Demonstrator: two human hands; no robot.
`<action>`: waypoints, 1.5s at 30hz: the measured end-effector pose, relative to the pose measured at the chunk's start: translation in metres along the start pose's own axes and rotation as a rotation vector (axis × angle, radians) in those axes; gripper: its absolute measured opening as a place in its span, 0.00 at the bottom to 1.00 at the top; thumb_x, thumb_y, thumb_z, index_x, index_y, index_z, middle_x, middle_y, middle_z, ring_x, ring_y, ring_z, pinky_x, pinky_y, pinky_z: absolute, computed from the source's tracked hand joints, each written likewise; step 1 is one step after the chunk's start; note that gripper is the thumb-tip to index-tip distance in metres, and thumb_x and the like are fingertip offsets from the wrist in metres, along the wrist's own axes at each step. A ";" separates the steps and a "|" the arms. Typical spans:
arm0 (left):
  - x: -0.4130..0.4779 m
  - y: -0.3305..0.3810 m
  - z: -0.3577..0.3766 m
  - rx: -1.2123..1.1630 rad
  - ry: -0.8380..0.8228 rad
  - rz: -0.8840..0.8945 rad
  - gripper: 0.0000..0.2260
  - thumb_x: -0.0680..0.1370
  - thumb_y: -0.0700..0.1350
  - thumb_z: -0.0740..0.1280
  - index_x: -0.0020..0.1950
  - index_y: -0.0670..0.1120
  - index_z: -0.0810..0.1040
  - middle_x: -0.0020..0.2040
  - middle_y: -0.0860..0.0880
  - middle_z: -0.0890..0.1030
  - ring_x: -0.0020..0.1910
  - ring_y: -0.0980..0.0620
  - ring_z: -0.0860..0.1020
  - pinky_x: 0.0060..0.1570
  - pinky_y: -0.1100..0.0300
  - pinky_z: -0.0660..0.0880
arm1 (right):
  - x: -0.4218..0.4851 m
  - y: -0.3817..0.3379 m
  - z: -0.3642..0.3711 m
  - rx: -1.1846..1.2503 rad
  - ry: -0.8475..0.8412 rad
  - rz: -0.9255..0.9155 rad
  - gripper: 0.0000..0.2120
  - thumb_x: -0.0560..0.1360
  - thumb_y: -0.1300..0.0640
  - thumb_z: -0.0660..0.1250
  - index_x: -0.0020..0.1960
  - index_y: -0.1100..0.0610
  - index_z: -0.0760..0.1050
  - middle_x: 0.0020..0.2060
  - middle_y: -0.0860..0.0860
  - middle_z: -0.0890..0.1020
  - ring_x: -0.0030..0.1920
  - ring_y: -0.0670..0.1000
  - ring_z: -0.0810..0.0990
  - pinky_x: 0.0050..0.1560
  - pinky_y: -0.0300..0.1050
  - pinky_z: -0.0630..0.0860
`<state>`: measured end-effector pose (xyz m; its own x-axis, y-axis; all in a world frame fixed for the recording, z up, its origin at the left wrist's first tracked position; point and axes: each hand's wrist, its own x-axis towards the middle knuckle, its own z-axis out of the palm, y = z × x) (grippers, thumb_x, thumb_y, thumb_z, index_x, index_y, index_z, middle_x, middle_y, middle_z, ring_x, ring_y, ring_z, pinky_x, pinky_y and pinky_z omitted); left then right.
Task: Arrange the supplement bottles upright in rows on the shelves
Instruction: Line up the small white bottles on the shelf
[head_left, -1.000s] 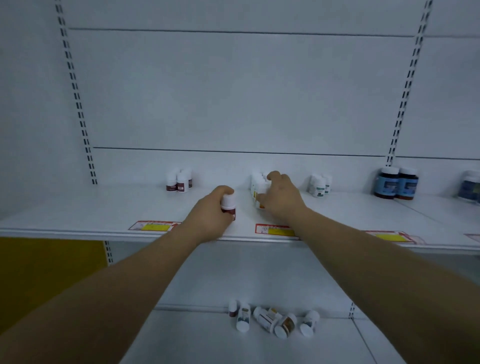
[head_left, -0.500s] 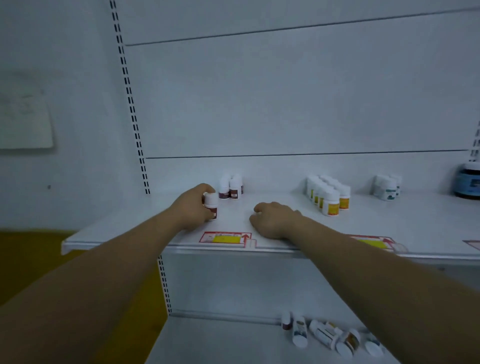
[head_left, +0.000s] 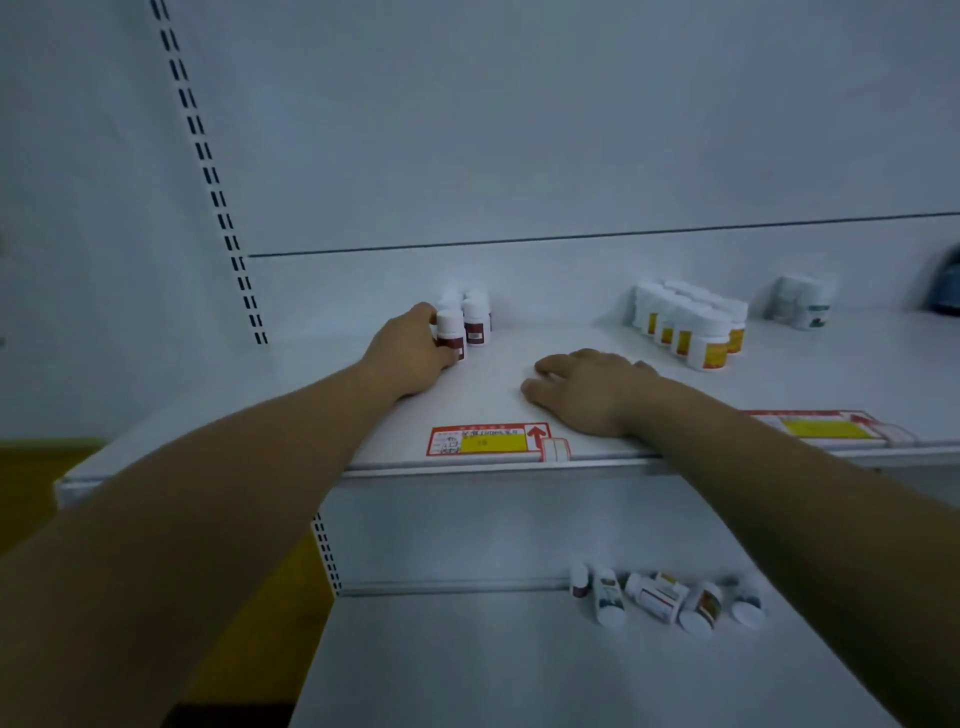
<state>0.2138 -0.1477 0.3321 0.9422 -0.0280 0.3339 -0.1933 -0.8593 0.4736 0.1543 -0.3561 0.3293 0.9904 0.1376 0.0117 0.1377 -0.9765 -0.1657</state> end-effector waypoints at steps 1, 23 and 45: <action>0.001 0.000 -0.001 0.016 0.003 0.003 0.17 0.74 0.49 0.70 0.59 0.44 0.71 0.56 0.43 0.78 0.50 0.45 0.75 0.45 0.58 0.67 | -0.001 -0.001 -0.001 0.000 0.000 -0.002 0.30 0.76 0.31 0.47 0.74 0.42 0.57 0.75 0.52 0.60 0.73 0.58 0.59 0.71 0.61 0.53; -0.046 0.026 -0.023 0.063 -0.118 -0.087 0.26 0.75 0.57 0.67 0.69 0.48 0.67 0.67 0.46 0.72 0.62 0.47 0.72 0.52 0.59 0.64 | -0.019 0.004 -0.013 0.159 0.199 -0.073 0.28 0.76 0.36 0.56 0.70 0.51 0.67 0.71 0.51 0.69 0.69 0.54 0.67 0.66 0.49 0.64; -0.284 0.215 0.158 0.081 -0.542 0.097 0.23 0.75 0.55 0.66 0.68 0.49 0.69 0.69 0.48 0.71 0.62 0.49 0.71 0.55 0.62 0.65 | -0.230 0.221 0.012 0.110 0.196 -0.105 0.29 0.77 0.39 0.59 0.73 0.52 0.64 0.72 0.54 0.66 0.70 0.56 0.64 0.67 0.47 0.61</action>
<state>-0.0527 -0.4051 0.2105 0.9312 -0.3493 -0.1047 -0.2846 -0.8757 0.3900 -0.0427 -0.6013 0.2787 0.9555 0.1923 0.2236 0.2485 -0.9332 -0.2595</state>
